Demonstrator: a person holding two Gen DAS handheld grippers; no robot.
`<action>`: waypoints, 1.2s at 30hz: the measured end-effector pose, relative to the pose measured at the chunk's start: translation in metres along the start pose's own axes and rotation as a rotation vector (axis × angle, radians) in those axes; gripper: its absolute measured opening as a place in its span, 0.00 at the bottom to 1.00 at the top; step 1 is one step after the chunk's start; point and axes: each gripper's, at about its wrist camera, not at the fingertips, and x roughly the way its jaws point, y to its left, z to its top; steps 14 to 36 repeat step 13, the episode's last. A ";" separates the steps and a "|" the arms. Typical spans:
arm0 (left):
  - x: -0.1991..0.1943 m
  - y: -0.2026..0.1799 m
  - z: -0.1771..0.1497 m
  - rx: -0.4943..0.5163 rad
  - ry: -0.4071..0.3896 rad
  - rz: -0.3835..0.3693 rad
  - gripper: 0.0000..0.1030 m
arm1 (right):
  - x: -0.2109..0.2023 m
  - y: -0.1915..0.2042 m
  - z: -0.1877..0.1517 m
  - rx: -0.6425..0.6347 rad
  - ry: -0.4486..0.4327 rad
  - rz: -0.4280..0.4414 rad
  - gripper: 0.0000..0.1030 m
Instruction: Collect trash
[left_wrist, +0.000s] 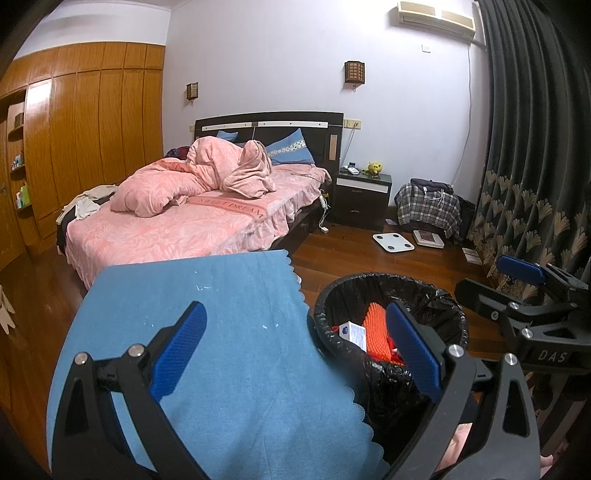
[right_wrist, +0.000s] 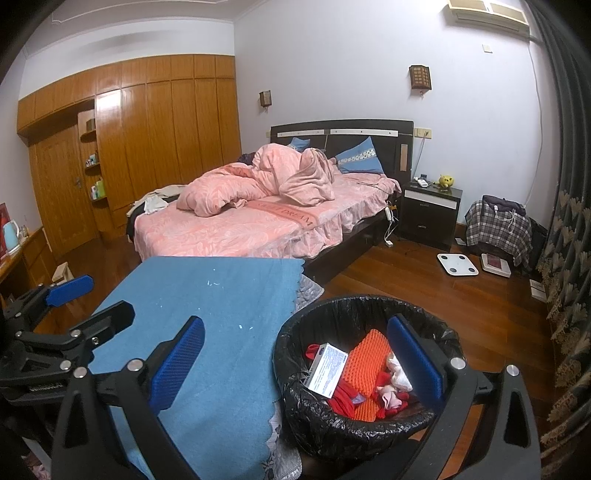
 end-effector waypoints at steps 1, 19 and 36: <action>0.000 0.000 0.000 0.000 0.000 0.000 0.92 | 0.000 0.000 0.000 0.000 0.000 0.000 0.94; 0.000 0.001 0.002 0.001 0.003 0.000 0.92 | 0.000 0.001 0.001 -0.001 0.001 0.000 0.94; 0.000 0.001 0.002 0.001 0.003 0.000 0.92 | 0.000 0.001 0.001 -0.001 0.001 0.000 0.94</action>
